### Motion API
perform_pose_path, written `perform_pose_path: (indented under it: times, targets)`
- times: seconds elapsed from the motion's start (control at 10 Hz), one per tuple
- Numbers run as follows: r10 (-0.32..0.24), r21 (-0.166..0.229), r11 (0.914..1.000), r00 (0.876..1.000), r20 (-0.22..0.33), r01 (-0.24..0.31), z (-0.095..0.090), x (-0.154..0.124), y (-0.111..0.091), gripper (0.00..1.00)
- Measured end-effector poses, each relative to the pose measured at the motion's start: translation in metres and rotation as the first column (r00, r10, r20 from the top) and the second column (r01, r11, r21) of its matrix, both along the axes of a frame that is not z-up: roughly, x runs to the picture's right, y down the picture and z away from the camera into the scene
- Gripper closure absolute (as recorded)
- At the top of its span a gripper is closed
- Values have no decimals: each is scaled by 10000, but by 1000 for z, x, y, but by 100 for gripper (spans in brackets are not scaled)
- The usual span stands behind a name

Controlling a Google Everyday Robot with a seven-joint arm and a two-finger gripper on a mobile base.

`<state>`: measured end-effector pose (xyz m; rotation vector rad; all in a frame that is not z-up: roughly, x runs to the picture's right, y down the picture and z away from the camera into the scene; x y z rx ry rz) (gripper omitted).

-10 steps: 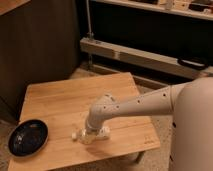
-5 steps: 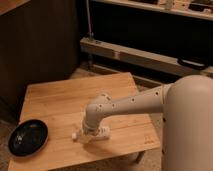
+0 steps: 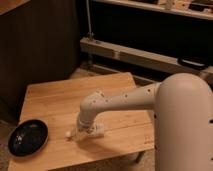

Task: Place the bottle in the ceramic bowl

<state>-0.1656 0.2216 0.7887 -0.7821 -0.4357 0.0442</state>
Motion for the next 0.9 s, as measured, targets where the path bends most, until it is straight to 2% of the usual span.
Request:
perform_pose_path:
  times: [0.2,0.5,0.8,0.9]
  targets:
    - [158,81,9998,9994,318,-160,-2,-29,-22,100]
    - [274,184,9994,9935,1103,-296,-2,-91,-53,100]
    - [403,223,9987,9785,2023,-457,-9,-144,-73,100]
    - [391,221,9987,9663,2546,-463,-24,-171,-81,100]
